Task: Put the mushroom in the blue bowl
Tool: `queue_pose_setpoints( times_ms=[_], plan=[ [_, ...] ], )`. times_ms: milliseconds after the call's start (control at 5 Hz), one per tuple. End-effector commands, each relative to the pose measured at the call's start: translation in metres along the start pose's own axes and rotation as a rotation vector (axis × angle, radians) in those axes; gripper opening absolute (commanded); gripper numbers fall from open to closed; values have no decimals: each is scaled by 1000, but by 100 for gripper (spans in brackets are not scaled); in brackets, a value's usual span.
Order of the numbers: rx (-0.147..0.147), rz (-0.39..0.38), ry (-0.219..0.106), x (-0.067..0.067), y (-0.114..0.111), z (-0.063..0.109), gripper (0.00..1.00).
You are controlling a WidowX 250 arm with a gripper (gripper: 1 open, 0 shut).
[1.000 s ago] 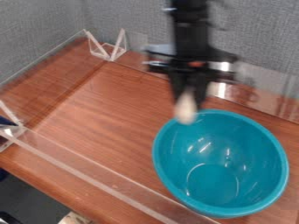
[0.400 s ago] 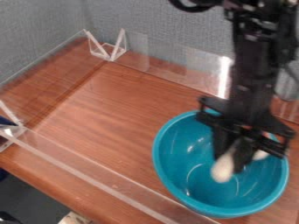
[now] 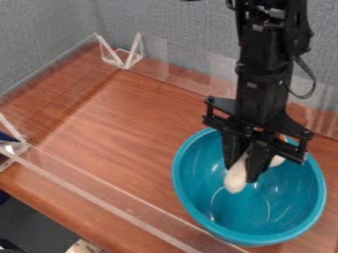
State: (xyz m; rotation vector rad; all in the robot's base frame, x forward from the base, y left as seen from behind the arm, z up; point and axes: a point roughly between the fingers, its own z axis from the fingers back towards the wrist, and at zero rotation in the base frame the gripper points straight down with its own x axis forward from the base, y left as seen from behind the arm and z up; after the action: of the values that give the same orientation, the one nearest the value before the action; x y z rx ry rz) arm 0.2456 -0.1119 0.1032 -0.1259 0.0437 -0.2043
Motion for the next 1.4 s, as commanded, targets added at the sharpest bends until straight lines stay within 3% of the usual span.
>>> queue_pose_setpoints(
  times_ms=[0,600,800,1200],
  plan=[
    [-5,8,-43,4,2,8,0],
    [-2,16,-34,4,4,-2,0],
    [-1,22,-32,5,5,-3,100],
    [7,38,-30,7,3,-4,100]
  ],
)
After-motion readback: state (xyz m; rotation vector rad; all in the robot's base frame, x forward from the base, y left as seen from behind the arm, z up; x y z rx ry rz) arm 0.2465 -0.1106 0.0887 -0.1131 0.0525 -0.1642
